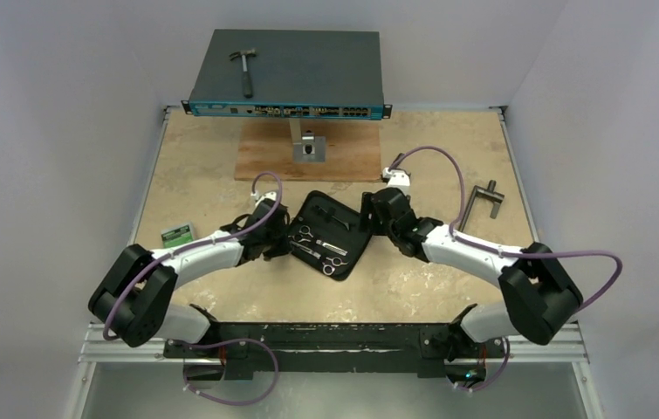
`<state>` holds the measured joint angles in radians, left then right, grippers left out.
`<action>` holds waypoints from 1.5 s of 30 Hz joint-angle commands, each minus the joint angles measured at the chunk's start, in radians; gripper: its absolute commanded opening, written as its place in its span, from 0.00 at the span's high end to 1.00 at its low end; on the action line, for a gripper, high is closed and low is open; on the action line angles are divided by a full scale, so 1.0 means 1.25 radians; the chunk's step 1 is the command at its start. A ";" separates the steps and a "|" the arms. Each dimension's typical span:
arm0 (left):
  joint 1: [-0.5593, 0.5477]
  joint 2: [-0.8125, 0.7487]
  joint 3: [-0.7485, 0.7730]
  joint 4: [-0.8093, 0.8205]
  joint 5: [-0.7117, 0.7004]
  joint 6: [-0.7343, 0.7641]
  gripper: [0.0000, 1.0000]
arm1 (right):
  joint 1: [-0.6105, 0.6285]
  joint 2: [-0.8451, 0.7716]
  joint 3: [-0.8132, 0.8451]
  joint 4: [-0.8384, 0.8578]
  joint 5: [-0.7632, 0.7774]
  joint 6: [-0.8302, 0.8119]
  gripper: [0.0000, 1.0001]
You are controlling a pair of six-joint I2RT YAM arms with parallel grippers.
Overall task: Sort the hair-cutting tools
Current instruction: Adjust the scissors in the hairdressing tool bag.
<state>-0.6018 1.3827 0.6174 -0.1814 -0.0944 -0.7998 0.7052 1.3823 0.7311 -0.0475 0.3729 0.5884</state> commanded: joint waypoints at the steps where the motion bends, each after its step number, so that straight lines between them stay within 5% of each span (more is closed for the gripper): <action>1: 0.011 0.011 0.042 -0.009 0.009 0.024 1.00 | -0.014 0.044 0.039 0.111 -0.065 -0.041 0.31; 9: 0.018 0.047 0.079 -0.020 0.007 0.028 1.00 | -0.035 0.103 0.022 0.127 -0.125 -0.024 0.39; 27: 0.027 0.097 0.158 -0.046 0.004 0.021 1.00 | -0.032 -0.037 -0.211 0.219 -0.268 0.082 1.00; 35: 0.028 0.086 0.165 -0.061 -0.010 0.026 1.00 | 0.070 -0.077 -0.274 0.253 -0.260 0.159 1.00; 42: 0.028 0.060 0.160 -0.066 -0.004 0.022 0.49 | 0.107 -0.099 -0.302 0.262 -0.234 0.180 1.00; 45: 0.023 0.016 0.145 -0.077 -0.008 0.016 0.44 | 0.107 -0.113 -0.304 0.252 -0.217 0.171 1.00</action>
<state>-0.5629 1.4887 0.7803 -0.3004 -0.1238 -0.7666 0.8265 1.2724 0.3641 0.2592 0.1127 0.7975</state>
